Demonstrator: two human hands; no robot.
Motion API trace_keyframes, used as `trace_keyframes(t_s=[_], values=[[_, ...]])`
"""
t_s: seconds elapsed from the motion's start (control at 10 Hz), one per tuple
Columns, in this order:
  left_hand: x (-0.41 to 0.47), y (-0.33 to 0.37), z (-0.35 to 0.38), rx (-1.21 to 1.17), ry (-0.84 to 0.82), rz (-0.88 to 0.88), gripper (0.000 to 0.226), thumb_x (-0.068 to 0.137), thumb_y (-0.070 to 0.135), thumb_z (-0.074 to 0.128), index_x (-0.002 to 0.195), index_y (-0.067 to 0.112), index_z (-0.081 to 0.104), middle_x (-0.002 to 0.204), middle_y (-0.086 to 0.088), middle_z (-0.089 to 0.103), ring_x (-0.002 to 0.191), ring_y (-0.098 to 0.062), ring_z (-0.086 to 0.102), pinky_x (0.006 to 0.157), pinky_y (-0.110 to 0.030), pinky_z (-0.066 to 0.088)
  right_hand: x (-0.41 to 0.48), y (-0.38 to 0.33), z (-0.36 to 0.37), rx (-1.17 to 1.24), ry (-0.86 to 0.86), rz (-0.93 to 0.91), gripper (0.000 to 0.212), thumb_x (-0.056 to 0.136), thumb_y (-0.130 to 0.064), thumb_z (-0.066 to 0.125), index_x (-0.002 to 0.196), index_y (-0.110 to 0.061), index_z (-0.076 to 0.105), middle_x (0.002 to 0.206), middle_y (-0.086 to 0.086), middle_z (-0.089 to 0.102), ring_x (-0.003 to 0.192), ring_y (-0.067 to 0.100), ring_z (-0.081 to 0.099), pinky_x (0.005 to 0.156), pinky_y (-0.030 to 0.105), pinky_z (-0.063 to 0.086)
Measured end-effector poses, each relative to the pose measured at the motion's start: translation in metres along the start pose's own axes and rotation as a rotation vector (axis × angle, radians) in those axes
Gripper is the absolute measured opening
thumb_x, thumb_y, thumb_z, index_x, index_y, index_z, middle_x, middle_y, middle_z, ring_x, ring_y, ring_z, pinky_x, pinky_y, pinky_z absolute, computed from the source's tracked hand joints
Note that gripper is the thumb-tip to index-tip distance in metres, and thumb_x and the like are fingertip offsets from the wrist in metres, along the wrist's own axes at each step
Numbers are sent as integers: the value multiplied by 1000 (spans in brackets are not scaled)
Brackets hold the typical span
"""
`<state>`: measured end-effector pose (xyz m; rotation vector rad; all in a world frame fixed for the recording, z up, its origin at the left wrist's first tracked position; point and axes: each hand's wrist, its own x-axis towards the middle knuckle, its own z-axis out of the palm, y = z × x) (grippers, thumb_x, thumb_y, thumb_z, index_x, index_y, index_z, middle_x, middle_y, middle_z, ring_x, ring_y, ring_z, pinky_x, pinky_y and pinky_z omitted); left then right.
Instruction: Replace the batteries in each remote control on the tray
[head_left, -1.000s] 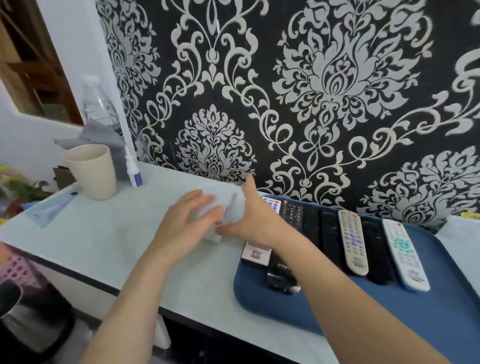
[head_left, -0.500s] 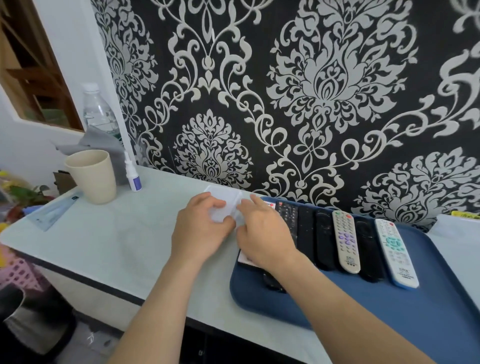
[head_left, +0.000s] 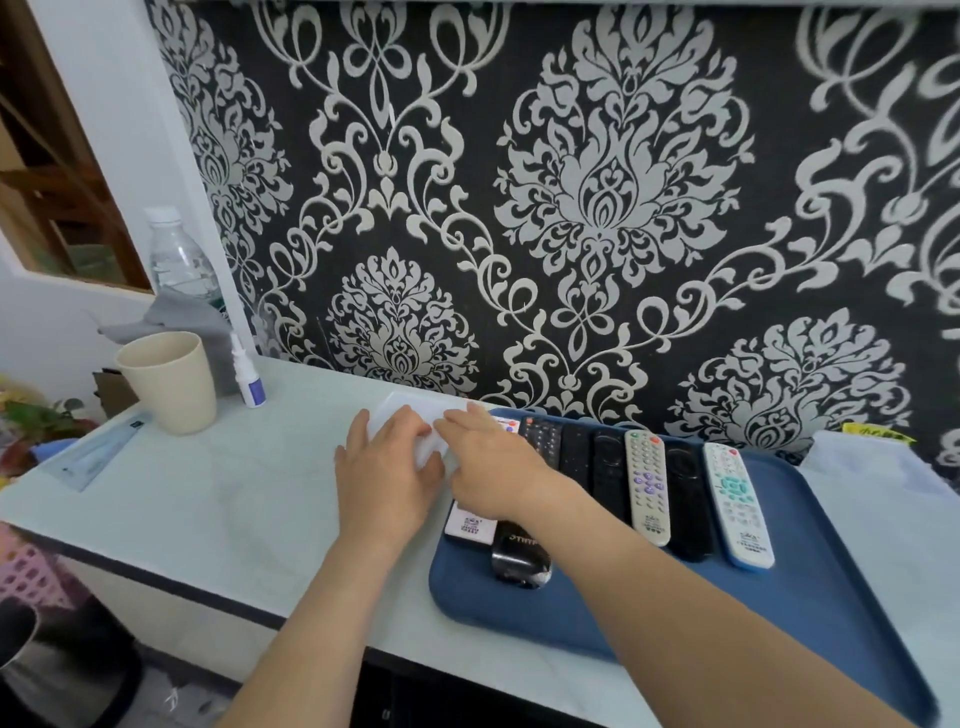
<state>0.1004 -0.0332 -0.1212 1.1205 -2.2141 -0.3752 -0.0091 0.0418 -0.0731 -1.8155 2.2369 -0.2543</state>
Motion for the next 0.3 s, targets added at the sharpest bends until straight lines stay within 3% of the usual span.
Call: trace_keyframes(t_s=[0.1, 0.2, 0.3], values=[[1, -6, 0, -43, 33, 1, 24, 77, 18, 71, 98, 13, 61, 111, -6, 65, 119, -40, 44, 101, -49, 37, -18, 6, 4, 169, 27, 11, 65, 96, -10, 47, 156, -17, 22, 164, -2, 20, 153, 16, 6, 121, 37, 19], [0, -3, 1, -78, 43, -20, 28, 76, 16, 73, 103, 10, 65, 125, -12, 60, 128, -39, 41, 108, -49, 29, -59, 26, 0, 292, 252, 74, 57, 92, -7, 48, 148, -17, 42, 154, 1, 41, 141, 17, 35, 110, 26, 32], [-2, 6, -6, -7, 27, -110, 37, 86, 28, 63, 122, 20, 61, 149, -3, 42, 144, -25, 23, 113, -52, 17, -101, 51, -4, 406, 418, 191, 49, 91, -5, 48, 137, -20, 56, 138, -1, 57, 121, 14, 54, 95, 18, 38]])
